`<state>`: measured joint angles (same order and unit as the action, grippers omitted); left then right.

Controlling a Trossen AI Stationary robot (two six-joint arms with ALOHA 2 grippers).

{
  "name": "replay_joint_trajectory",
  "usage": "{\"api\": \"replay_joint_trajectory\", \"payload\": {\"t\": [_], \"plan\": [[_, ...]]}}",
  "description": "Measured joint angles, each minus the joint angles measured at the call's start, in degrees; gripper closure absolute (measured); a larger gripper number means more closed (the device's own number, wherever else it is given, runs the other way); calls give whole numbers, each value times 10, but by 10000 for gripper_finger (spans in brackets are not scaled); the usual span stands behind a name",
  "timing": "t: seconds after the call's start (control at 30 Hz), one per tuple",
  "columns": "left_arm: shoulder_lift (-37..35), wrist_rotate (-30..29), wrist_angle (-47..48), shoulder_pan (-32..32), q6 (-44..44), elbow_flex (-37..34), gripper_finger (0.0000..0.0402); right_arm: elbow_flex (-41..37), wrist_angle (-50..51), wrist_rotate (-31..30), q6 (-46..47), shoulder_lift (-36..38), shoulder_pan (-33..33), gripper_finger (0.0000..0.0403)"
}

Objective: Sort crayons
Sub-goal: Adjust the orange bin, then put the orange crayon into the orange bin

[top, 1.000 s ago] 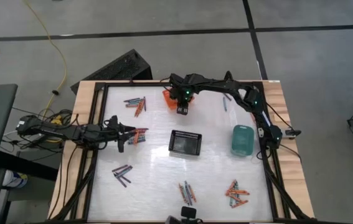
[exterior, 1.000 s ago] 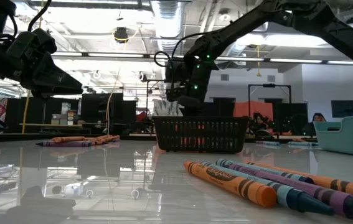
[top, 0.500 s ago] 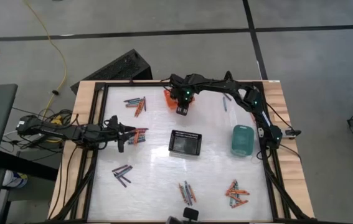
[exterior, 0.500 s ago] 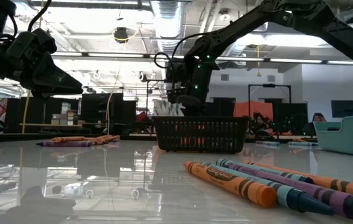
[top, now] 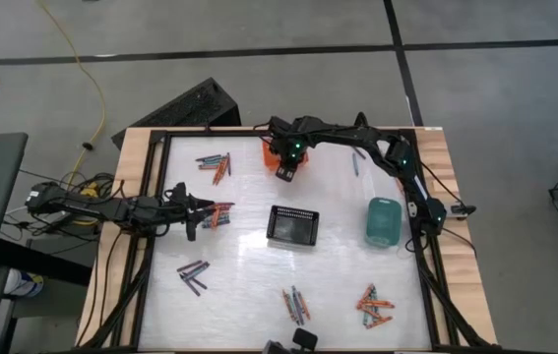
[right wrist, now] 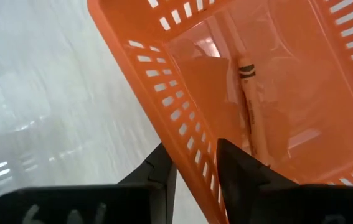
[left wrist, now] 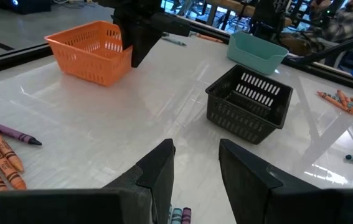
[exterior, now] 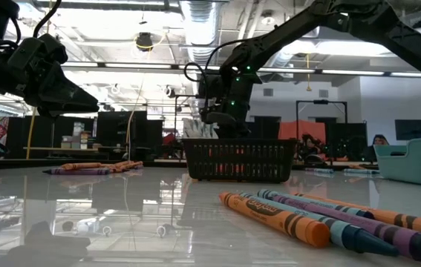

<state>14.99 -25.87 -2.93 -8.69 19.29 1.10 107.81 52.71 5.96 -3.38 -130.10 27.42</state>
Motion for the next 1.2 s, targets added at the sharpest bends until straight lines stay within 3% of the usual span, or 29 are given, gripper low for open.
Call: {"api": "replay_joint_trajectory", "payload": {"t": [0.33, 0.6, 0.77, 0.93, 1.2], "plan": [[0, 0, 0, 0, 0, 0, 285, 0, -8, 0, 14, 1, -1, 284], [0, 0, 0, 0, 0, 0, 285, 45, 28, 0, 0, 1, -12, 207], [0, 0, 0, 0, 0, 0, 285, 114, 110, -1, -16, 1, -20, 172], [0, 0, 0, 0, 0, 0, 285, 179, 229, -27, -40, 11, -49, 169], [0, 0, 0, 0, 0, 0, 285, 185, 258, -40, -42, 77, -116, 170]]}}
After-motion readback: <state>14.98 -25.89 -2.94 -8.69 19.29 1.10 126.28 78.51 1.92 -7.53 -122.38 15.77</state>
